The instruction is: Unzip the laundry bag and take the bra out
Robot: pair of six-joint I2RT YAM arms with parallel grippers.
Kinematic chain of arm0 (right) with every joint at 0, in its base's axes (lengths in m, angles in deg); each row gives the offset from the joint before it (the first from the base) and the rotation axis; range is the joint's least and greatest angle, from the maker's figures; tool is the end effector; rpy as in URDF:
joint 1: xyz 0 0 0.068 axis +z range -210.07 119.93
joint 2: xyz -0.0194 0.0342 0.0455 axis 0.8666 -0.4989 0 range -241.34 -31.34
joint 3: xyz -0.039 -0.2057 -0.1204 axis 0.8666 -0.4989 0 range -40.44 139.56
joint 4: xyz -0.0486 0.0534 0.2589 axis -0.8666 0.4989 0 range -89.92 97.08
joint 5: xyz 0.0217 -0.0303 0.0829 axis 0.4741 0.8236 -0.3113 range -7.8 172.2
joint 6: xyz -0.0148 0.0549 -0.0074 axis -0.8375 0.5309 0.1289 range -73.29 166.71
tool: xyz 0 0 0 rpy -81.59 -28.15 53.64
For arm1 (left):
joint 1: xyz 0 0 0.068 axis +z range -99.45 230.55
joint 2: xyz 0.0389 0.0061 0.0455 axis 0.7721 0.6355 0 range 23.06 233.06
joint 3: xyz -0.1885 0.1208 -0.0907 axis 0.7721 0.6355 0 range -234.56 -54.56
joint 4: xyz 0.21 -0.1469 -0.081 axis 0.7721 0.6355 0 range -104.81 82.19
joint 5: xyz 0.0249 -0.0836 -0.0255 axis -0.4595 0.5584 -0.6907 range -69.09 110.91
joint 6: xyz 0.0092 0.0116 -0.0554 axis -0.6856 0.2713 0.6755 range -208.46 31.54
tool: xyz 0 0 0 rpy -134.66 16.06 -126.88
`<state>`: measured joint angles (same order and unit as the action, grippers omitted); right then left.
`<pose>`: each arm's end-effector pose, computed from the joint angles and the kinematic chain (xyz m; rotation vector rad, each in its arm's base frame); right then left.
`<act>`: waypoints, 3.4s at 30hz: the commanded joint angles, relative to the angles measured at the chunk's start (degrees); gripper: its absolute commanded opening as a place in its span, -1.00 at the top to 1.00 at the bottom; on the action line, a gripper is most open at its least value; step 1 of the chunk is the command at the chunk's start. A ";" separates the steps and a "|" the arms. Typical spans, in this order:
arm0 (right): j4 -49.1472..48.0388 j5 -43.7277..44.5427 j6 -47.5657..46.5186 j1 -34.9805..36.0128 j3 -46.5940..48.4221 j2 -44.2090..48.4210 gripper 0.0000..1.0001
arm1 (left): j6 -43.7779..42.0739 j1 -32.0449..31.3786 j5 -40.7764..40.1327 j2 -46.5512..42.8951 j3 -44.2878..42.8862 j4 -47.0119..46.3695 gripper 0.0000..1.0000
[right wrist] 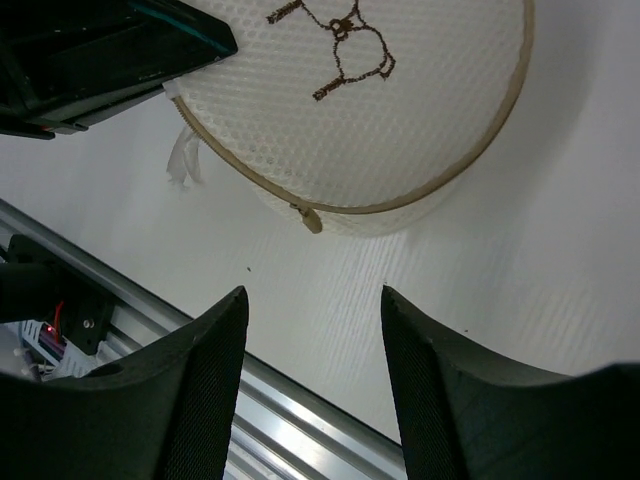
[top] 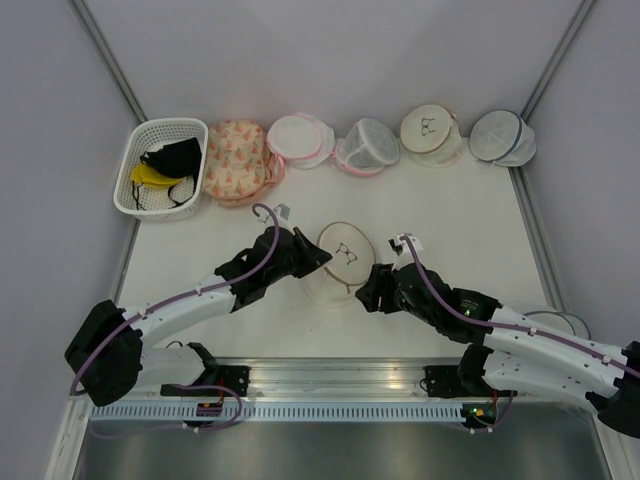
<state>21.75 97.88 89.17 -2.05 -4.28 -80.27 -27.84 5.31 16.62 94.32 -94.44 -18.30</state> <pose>0.1264 0.1815 0.2267 -0.1415 2.2311 0.7066 0.2091 -0.2064 0.1988 -0.3487 2.2054 -1.0219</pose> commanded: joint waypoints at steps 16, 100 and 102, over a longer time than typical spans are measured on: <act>-14.56 0.73 2.54 3.85 -0.66 -11.19 -0.20 | 14.88 -0.21 1.13 -7.01 7.97 -10.40 0.95; -18.33 -14.55 -2.82 5.09 4.62 -15.68 0.99 | 9.08 1.02 23.63 -6.06 7.01 -11.63 -0.50; -17.55 -13.40 -2.91 5.09 4.18 -14.80 0.99 | 8.64 0.76 24.25 -5.44 6.39 -10.93 0.13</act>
<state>6.56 84.38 87.18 2.93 -0.98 -96.73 -21.39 6.78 37.08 88.12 -87.01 -23.85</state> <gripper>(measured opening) 0.018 0.531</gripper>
